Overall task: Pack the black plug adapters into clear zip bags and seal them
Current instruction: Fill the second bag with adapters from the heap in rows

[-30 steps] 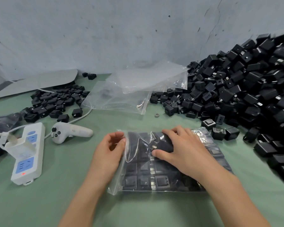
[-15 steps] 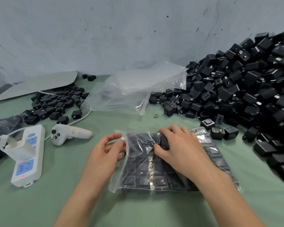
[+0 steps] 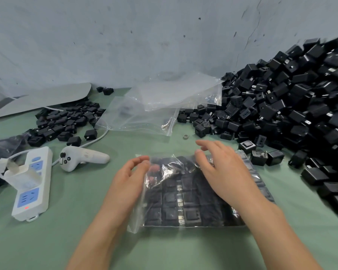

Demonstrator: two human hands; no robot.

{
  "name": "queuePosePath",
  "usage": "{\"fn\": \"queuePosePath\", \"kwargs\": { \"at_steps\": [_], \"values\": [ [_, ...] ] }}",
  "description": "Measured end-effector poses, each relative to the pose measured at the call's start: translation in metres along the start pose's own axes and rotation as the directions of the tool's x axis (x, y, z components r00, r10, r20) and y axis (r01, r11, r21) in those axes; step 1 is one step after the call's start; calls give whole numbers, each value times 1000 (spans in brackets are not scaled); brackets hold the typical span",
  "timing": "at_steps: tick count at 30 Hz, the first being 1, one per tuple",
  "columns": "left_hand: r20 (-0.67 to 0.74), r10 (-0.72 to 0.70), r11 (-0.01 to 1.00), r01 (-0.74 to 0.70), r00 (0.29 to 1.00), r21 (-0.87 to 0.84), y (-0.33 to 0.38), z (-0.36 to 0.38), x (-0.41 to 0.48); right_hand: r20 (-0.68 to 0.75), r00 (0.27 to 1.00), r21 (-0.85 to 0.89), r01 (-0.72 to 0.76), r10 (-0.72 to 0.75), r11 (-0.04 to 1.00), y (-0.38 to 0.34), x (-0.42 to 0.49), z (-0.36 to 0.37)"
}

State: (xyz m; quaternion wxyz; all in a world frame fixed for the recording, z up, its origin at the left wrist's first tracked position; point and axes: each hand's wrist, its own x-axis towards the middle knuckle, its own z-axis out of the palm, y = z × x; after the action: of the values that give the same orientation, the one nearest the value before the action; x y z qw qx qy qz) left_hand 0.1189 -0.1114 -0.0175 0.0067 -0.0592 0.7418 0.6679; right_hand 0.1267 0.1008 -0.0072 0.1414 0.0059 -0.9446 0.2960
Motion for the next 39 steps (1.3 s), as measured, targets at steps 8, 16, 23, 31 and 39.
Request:
{"fn": "queuePosePath", "kwargs": {
  "at_steps": [8,16,23,31,39],
  "values": [
    [-227,24,998,-10,974,61,6,-15,8,-87,996,61,13,-8,998,-1,-2,-4],
    [-31,393,844,-347,919,409,46,37,-18,-205,728,776,-287,654,562,28,0,-37],
    [571,179,420,-587,801,692,69,184,-6,287,388,954,-201,876,-224,66,-11,-59],
    [567,-92,158,-550,818,820,57,264,30,315,448,949,-166,837,-269,82,-7,-76],
    [495,2,166,-488,869,857,40,295,40,321,461,946,-200,827,-255,94,-5,-80]
  ]
}}
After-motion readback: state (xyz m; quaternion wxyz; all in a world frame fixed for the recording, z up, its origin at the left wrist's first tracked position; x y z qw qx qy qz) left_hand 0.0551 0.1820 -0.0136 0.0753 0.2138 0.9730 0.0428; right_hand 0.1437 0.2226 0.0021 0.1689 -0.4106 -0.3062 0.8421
